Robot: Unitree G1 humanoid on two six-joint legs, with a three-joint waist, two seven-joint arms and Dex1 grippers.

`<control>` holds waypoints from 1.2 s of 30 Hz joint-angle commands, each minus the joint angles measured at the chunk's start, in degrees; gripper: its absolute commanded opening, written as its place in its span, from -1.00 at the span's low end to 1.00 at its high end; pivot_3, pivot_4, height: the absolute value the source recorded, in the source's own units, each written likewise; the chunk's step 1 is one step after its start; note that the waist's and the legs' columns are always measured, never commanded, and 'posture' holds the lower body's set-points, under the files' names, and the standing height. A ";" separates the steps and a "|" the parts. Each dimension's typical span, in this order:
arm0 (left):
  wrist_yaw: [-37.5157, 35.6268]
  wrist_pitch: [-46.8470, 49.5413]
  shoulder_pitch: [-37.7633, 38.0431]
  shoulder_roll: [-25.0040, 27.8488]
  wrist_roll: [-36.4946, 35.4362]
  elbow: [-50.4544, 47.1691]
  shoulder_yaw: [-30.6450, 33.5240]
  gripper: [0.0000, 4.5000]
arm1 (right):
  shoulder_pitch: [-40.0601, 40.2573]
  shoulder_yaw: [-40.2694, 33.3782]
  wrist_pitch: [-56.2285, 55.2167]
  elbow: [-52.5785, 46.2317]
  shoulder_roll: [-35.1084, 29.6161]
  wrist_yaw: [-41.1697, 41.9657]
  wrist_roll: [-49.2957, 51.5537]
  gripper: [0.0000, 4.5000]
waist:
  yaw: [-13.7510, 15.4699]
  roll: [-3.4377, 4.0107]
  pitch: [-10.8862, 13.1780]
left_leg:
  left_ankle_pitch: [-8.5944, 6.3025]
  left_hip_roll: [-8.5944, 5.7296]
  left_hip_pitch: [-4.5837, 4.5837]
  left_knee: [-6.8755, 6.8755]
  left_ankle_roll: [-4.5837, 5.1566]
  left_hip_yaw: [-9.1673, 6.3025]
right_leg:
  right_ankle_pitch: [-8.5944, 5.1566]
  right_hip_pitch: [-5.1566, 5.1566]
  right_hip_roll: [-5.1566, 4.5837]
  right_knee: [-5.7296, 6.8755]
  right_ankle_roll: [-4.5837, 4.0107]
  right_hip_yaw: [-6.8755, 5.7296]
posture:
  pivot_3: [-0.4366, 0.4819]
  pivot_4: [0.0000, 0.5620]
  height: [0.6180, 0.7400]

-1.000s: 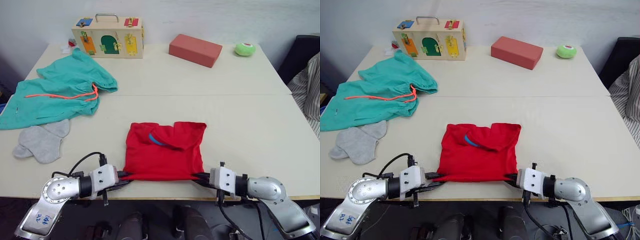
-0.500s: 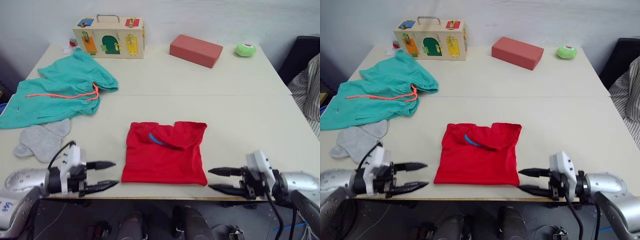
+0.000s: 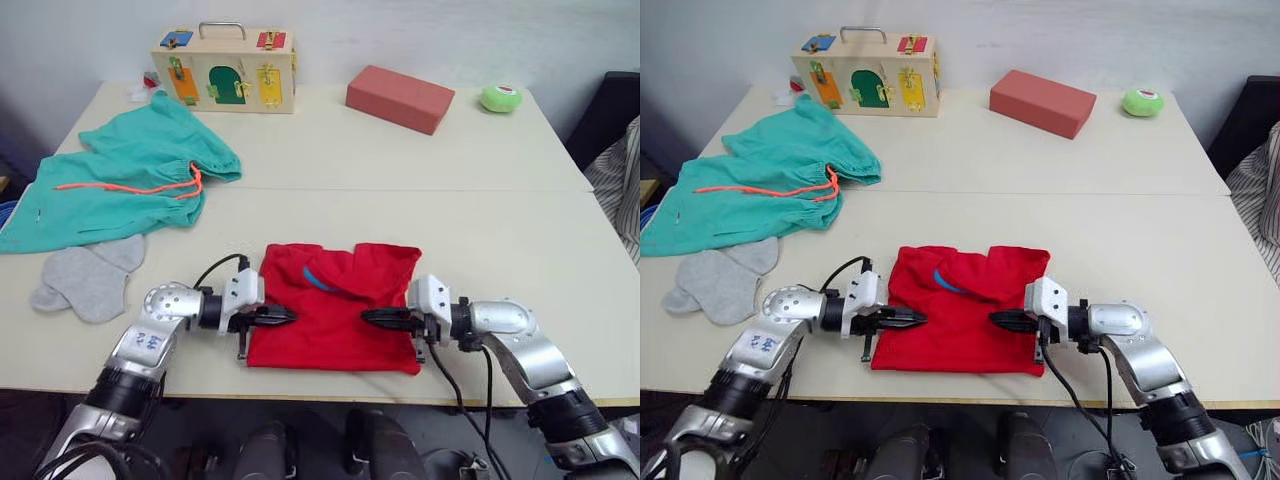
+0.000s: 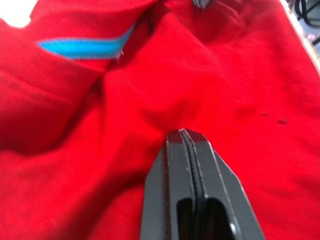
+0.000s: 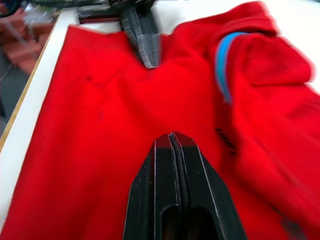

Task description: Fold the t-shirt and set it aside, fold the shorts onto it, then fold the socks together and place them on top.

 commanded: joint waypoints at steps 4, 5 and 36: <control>4.38 -1.88 -2.12 -4.13 1.38 4.15 1.89 -0.99 | -6.75 -1.31 -3.74 7.60 3.71 -2.43 -2.36 -1.00 | -0.11 0.00 0.00 | 0.01 0.03 0.02 0.19 0.01 -0.06 | 0.01 0.03 -0.07 0.18 0.01 0.02 | -0.05 -0.47 1.00; 5.36 -2.49 -2.27 -4.74 1.48 4.69 2.47 -0.99 | -7.61 -1.56 -4.21 8.78 4.13 -2.80 -2.58 -1.00 | -0.11 0.00 0.00 | 0.01 0.03 0.02 0.21 0.01 -0.06 | 0.01 0.03 -0.08 0.21 0.01 0.02 | -0.05 -0.47 1.00; 10.94 -1.91 -4.89 -9.37 -3.36 6.40 11.31 -0.99 | -5.00 -4.45 -2.39 6.44 4.07 -5.77 -1.37 -1.00 | -1.52 0.00 0.00 | -0.07 0.06 -0.08 0.36 0.01 -0.14 | 0.01 0.02 -0.09 0.50 0.01 -0.05 | -0.05 -0.47 1.00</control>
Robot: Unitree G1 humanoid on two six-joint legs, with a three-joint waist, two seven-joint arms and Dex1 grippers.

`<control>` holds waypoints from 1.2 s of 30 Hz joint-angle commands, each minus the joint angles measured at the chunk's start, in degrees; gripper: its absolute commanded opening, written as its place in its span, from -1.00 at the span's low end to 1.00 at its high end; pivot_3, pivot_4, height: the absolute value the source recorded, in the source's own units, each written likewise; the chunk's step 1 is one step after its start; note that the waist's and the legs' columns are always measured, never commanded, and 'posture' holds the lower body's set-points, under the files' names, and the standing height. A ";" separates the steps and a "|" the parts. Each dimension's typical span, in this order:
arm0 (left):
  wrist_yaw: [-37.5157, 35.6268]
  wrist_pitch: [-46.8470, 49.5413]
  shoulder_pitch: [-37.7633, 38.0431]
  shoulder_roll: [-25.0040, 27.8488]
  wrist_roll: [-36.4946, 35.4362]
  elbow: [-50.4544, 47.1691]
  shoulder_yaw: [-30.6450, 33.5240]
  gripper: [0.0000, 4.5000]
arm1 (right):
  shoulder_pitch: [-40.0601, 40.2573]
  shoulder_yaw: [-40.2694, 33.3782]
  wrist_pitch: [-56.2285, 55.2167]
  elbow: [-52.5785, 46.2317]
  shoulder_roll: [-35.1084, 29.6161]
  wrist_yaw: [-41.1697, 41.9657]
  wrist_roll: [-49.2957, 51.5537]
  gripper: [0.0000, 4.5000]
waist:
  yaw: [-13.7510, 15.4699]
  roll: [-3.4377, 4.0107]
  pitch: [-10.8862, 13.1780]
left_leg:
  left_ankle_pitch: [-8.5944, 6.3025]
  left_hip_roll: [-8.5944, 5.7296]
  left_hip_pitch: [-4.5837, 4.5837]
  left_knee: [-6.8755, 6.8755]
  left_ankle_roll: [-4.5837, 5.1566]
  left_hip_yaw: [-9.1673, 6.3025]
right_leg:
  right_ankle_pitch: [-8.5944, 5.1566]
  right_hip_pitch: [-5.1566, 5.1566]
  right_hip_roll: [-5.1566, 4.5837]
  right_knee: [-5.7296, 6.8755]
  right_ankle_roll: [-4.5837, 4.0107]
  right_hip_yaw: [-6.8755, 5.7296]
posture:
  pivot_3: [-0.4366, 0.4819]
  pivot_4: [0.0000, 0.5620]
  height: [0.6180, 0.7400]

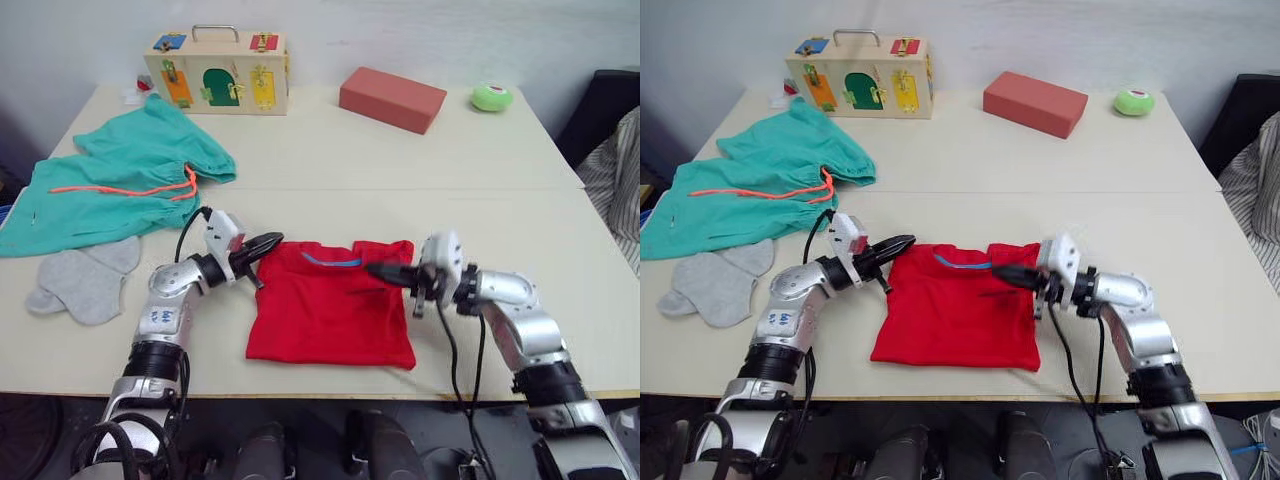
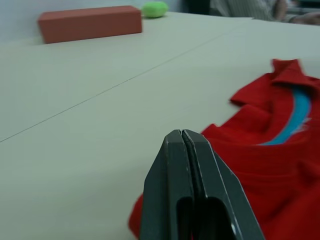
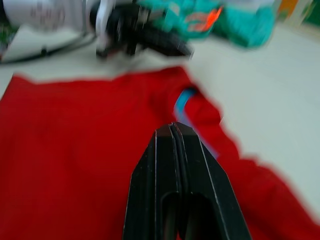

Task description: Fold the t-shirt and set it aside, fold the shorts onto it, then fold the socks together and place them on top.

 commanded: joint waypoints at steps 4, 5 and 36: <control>-3.13 -0.59 0.21 -0.35 4.87 -2.22 -6.86 -0.99 | -4.66 -0.60 -6.33 9.75 4.45 -10.33 -8.17 -1.00 | -0.01 0.00 0.00 | 0.03 -0.01 0.05 0.08 -0.04 0.03 | 0.00 -0.01 0.00 -0.04 0.00 0.05 | -0.05 -0.47 1.00; -2.32 -0.52 -0.20 -0.85 5.66 -1.56 -7.33 -0.99 | -5.48 -0.95 -7.09 11.74 5.14 -11.33 -8.65 -1.00 | 0.02 0.00 0.00 | 0.03 -0.01 0.06 0.09 -0.05 0.04 | 0.00 -0.01 0.00 -0.03 0.00 0.06 | -0.05 -0.47 1.00; 7.62 2.87 0.42 -5.90 5.63 -3.99 -5.94 -0.99 | -9.62 1.98 5.40 7.38 14.34 -22.14 -10.06 -1.00 | 0.11 0.01 0.00 | 0.05 -0.01 0.04 -0.08 -0.05 0.03 | 0.00 -0.01 0.01 0.03 0.00 0.06 | -0.05 -0.47 1.00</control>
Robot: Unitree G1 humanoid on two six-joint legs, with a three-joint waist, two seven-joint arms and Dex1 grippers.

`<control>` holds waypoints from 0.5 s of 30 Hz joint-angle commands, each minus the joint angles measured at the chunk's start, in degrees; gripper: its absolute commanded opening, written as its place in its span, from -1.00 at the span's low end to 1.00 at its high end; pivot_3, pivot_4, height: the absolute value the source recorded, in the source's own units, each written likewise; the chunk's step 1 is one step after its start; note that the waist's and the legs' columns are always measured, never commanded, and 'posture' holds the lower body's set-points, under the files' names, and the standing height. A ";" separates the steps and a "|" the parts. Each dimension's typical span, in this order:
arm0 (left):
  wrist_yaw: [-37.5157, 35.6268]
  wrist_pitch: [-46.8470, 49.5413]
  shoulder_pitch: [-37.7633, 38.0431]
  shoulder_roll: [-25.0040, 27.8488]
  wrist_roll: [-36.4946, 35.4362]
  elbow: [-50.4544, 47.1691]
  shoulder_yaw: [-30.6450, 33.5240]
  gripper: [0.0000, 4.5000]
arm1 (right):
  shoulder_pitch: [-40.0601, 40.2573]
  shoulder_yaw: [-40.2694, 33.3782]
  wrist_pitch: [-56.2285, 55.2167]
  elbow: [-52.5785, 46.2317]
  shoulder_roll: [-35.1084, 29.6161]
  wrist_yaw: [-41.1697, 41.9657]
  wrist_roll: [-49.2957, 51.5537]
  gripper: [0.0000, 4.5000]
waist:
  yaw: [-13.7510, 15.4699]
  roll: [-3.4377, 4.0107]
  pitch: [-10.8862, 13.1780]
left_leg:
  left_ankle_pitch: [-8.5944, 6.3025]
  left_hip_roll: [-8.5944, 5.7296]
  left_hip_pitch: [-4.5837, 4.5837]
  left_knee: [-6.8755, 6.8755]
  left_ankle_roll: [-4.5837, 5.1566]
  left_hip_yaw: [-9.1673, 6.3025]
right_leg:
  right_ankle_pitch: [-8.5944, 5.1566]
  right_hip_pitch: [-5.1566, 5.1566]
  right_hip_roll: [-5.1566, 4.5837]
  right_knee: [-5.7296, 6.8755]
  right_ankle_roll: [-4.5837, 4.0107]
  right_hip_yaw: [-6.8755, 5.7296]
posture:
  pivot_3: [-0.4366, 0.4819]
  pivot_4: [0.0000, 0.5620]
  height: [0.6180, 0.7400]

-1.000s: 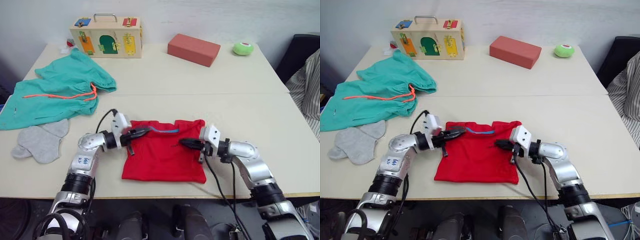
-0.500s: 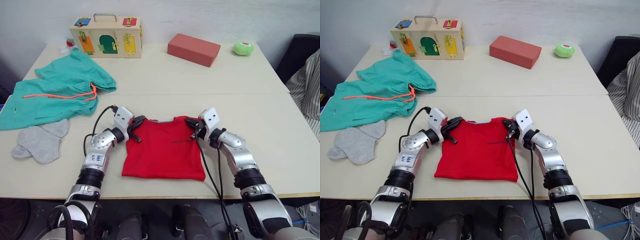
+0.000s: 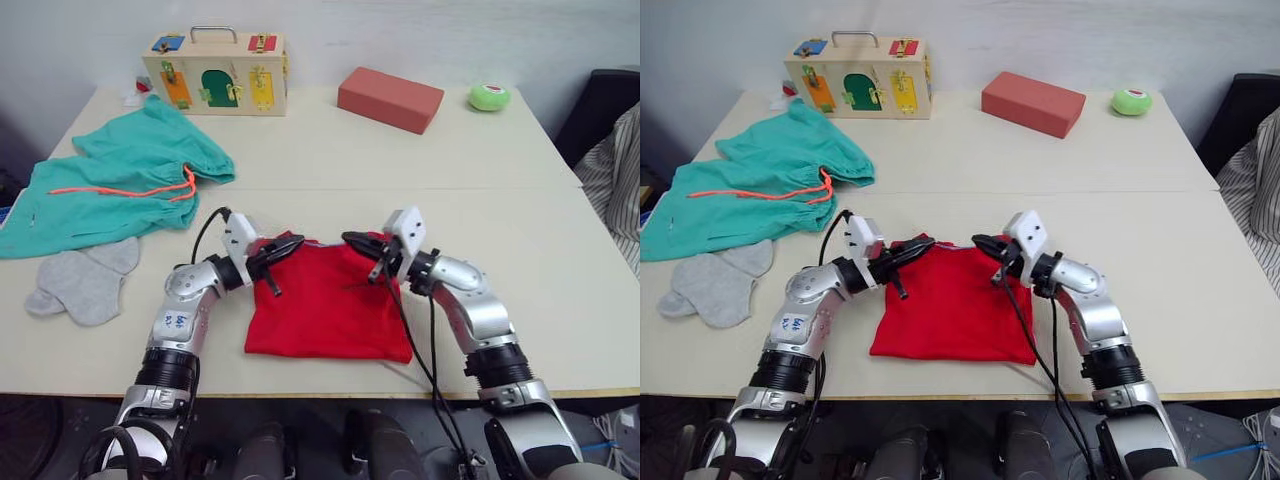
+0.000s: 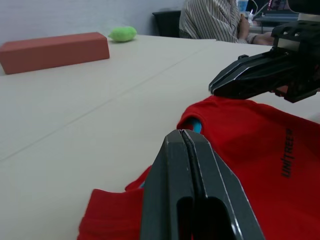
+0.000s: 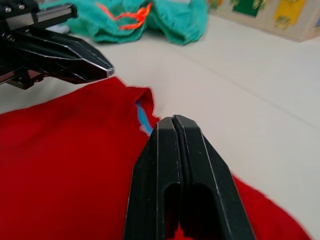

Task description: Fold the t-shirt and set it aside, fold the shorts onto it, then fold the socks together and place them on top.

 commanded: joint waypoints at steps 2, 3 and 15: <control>5.06 3.11 -0.39 -1.36 5.38 2.23 -3.26 -0.99 | -0.68 1.36 0.05 4.27 2.06 -6.06 -5.06 -1.00 | -0.03 0.00 0.00 | 0.00 -0.02 0.00 -0.03 0.01 0.00 | 0.00 0.00 0.00 0.01 0.00 0.00 | -0.05 -0.47 1.00; 6.18 4.02 -0.31 -1.61 6.11 2.61 -3.49 -0.99 | -0.93 1.16 0.00 5.73 2.37 -7.41 -5.80 -1.00 | -0.09 0.00 0.00 | 0.00 -0.03 -0.02 -0.04 0.01 0.00 | 0.00 -0.01 0.00 0.00 0.00 0.00 | -0.05 -0.47 1.00; 10.54 13.38 4.48 -0.95 6.11 -0.87 -1.73 -0.99 | -4.25 -6.48 0.40 15.88 3.07 -16.87 -5.35 -1.00 | -0.24 0.02 -0.20 | 0.01 0.02 0.29 -0.13 0.00 0.01 | 0.00 0.19 -0.02 -0.07 0.00 0.07 | -0.05 -0.47 1.00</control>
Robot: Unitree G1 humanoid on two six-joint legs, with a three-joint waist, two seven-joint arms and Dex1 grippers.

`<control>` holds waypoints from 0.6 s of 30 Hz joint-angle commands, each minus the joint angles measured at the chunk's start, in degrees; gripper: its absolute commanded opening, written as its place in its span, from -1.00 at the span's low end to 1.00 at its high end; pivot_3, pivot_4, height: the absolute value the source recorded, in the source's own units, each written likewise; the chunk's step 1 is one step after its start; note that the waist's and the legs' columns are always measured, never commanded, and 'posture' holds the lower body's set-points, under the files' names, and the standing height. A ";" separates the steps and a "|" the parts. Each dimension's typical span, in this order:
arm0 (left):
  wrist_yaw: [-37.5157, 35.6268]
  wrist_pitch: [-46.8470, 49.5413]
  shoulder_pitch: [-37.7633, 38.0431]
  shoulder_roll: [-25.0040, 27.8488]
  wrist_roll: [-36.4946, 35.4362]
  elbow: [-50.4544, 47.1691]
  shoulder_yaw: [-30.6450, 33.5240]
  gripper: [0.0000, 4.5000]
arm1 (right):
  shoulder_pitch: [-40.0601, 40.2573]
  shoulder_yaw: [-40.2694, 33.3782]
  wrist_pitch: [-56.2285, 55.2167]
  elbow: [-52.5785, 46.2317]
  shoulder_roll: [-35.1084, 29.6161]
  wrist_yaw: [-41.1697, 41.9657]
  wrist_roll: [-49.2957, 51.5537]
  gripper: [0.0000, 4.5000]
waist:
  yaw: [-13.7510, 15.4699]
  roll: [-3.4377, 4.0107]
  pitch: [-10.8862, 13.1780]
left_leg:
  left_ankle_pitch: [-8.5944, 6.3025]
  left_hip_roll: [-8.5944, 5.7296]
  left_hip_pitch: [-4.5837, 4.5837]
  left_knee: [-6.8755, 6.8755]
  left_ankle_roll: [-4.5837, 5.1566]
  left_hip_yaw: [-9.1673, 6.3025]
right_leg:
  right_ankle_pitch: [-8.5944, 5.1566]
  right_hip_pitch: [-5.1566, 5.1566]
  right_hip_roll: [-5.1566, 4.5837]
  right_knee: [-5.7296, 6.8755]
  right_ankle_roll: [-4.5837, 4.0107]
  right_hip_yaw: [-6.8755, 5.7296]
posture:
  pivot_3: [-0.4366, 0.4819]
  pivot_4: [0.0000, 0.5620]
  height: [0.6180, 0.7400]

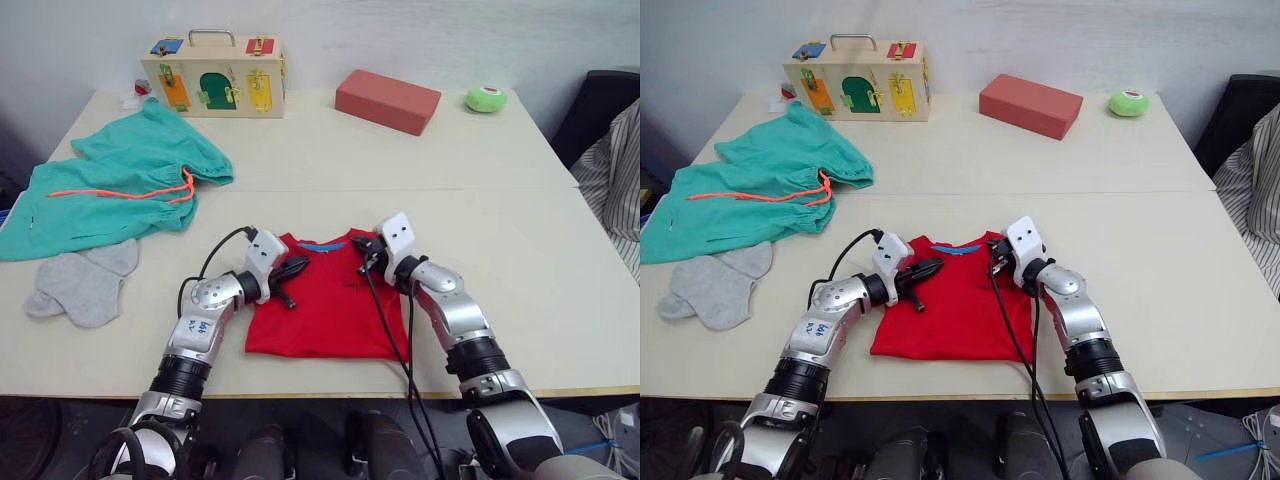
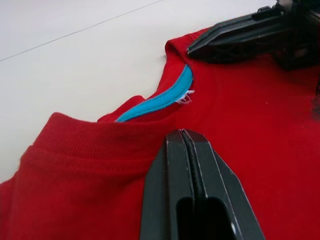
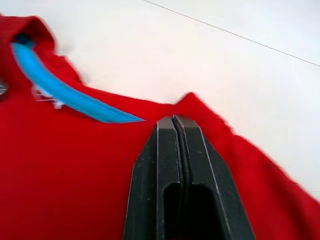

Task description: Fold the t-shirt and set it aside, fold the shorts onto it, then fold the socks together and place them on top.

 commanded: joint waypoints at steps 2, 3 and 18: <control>2.22 -0.27 0.93 -1.12 -3.12 1.86 4.55 -0.99 | -0.70 -4.61 -0.62 3.80 -0.68 -1.82 1.88 -1.00 | -0.01 -0.01 -0.02 | 0.00 0.00 0.07 -0.05 -0.01 0.00 | 0.00 0.04 0.00 -0.03 0.00 0.01 | -0.05 -0.47 1.00; 2.66 -1.24 0.45 -1.72 -4.16 1.93 5.86 -0.99 | -0.84 -5.40 -1.10 4.14 -0.74 -1.56 2.43 -1.00 | -0.01 -0.01 -0.02 | 0.01 0.00 0.06 -0.07 -0.01 0.00 | 0.00 0.04 0.00 -0.04 0.00 0.00 | -0.05 -0.47 1.00; -8.68 3.31 1.27 1.63 -9.35 -10.15 1.99 -0.99 | 17.38 4.52 3.84 -33.10 -7.63 16.47 7.94 -1.00 | 0.14 -0.02 0.01 | 0.02 -0.06 -0.25 -0.50 -0.02 -0.01 | 0.00 -0.17 0.04 -0.41 0.01 -0.12 | -0.05 -0.47 1.00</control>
